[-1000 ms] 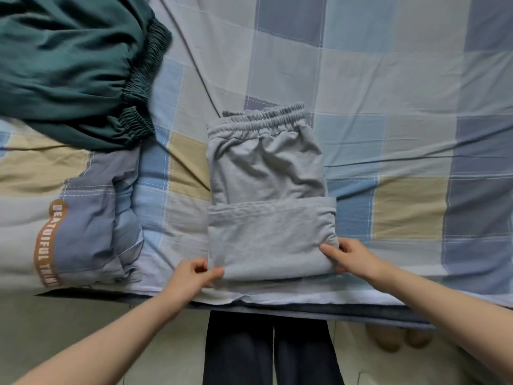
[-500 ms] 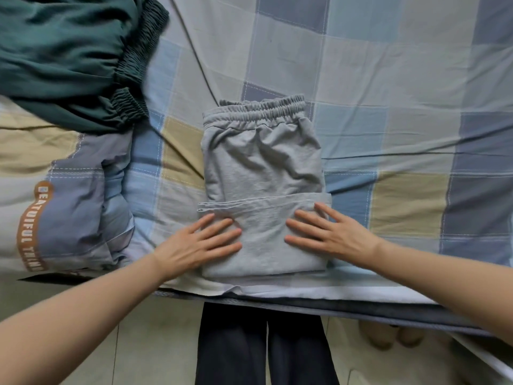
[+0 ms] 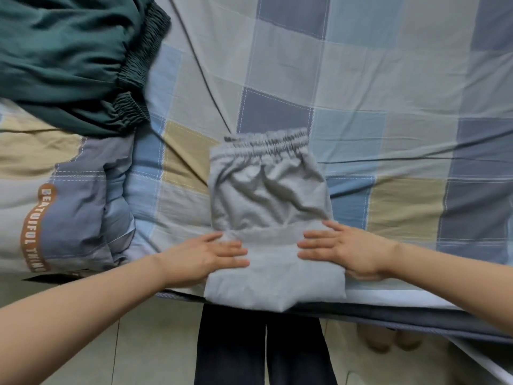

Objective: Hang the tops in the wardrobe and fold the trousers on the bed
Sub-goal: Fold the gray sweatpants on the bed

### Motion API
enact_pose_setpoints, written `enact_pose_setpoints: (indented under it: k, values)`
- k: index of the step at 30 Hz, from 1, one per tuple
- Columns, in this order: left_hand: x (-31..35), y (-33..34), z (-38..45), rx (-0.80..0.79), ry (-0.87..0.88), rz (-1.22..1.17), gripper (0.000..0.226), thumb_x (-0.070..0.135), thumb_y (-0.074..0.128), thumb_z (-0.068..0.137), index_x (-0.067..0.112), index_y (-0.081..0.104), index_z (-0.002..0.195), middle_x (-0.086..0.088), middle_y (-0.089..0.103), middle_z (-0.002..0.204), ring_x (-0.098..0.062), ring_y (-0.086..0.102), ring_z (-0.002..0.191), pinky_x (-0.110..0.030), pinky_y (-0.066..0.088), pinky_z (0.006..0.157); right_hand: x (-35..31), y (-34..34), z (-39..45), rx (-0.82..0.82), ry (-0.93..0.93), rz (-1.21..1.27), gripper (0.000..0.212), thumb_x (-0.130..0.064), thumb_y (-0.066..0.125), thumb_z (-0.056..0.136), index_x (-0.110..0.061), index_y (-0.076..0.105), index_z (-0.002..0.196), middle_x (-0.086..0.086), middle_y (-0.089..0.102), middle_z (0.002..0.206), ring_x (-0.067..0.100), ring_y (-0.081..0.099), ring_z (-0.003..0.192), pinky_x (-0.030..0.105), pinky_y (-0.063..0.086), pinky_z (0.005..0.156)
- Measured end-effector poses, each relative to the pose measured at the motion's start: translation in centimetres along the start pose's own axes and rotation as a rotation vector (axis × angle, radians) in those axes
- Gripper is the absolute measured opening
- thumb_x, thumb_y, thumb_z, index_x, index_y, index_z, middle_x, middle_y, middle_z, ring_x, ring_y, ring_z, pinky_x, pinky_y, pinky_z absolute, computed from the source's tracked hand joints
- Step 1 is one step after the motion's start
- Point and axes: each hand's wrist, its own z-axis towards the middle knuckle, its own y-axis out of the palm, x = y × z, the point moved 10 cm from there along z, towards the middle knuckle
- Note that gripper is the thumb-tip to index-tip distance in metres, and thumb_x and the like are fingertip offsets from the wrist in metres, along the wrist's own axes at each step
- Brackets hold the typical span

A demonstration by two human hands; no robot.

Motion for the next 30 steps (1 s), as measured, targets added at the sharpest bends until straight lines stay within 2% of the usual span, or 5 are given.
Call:
enact_pose_setpoints:
  k: [3, 8, 14, 20, 30]
  values:
    - [1.6, -1.1, -0.3, -0.089, -0.166, -0.819, 0.040, 0.017, 0.042, 0.089, 0.019, 0.064, 0.123, 0.012, 0.066, 0.123, -0.001, 0.059, 0.114, -0.028, 0.045, 0.100, 0.0, -1.0, -1.3, 0.018, 0.194, 0.747, 0.048, -0.018, 0.050, 0.077, -0.027, 0.059, 0.123, -0.006, 0.064, 0.123, 0.012, 0.057, 0.115, 0.037, 0.046, 0.097]
    - [-6.7, -3.7, -3.4, 0.619, -0.908, -1.419, 0.018, 0.011, 0.050, 0.098, 0.025, 0.060, 0.104, 0.003, 0.068, 0.108, -0.004, 0.063, 0.101, -0.019, 0.050, 0.081, 7.0, -1.3, -4.3, 0.700, 0.772, 1.638, 0.023, -0.026, 0.062, 0.083, -0.023, 0.061, 0.105, 0.000, 0.066, 0.096, 0.011, 0.059, 0.081, 0.027, 0.047, 0.069]
    - [-7.3, -3.2, -1.3, 0.948, -1.224, -1.225, 0.050, 0.038, 0.068, 0.088, 0.016, 0.042, 0.125, 0.008, 0.056, 0.113, -0.014, 0.056, 0.102, -0.028, 0.042, 0.088, 8.7, -1.7, -0.7, 0.840, 1.208, 1.323, 0.063, -0.055, 0.051, 0.090, -0.013, 0.038, 0.136, 0.006, 0.053, 0.133, 0.025, 0.052, 0.120, 0.036, 0.040, 0.098]
    - [-6.8, -5.2, -4.7, 1.425, -1.359, -0.943, 0.033, 0.030, 0.046, 0.102, 0.005, 0.050, 0.082, 0.005, 0.047, 0.067, -0.011, 0.041, 0.062, -0.025, 0.029, 0.058, 9.4, -5.6, -2.1, 1.122, 1.224, 0.932, 0.032, -0.041, 0.041, 0.100, -0.016, 0.042, 0.080, 0.004, 0.054, 0.073, 0.034, 0.051, 0.078, 0.035, 0.025, 0.064]
    - [-7.9, -0.3, -4.9, 1.158, -1.489, -1.112, 0.025, 0.041, 0.045, 0.100, 0.016, 0.050, 0.104, -0.002, 0.055, 0.109, -0.018, 0.051, 0.098, -0.029, 0.035, 0.082, 10.9, -0.9, -2.1, 0.909, 1.153, 1.199, 0.044, -0.039, 0.027, 0.103, -0.011, 0.049, 0.128, 0.005, 0.054, 0.129, 0.021, 0.049, 0.117, 0.025, 0.030, 0.090]
